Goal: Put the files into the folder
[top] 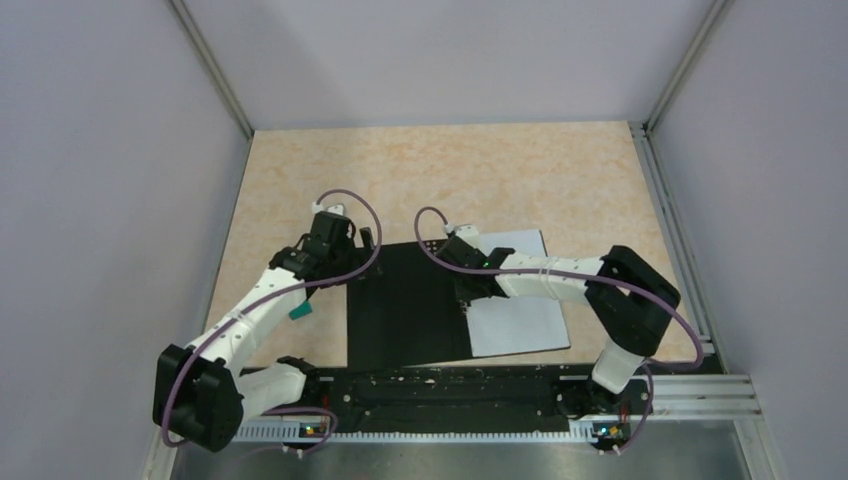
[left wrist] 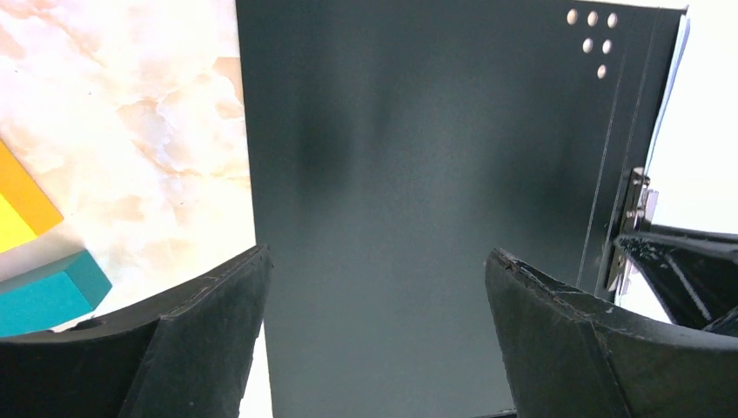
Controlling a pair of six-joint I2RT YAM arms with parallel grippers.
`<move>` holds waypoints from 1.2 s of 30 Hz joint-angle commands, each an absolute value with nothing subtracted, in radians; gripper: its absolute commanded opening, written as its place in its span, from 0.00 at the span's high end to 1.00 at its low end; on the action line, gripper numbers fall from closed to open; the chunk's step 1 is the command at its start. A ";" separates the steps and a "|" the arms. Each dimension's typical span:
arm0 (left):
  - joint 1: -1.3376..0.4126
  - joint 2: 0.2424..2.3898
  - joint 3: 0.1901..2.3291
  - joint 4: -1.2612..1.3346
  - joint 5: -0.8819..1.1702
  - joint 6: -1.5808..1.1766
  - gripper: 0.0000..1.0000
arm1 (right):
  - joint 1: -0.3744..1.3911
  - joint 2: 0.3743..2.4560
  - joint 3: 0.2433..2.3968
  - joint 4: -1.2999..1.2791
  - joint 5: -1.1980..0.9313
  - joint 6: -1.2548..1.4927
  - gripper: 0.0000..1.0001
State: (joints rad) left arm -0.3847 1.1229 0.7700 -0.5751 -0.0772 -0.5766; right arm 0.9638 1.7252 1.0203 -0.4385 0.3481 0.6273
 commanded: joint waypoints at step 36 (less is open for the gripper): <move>-0.175 1.237 0.652 -0.433 0.314 -0.584 0.04 | 0.745 1.503 0.873 -0.379 0.139 0.491 0.83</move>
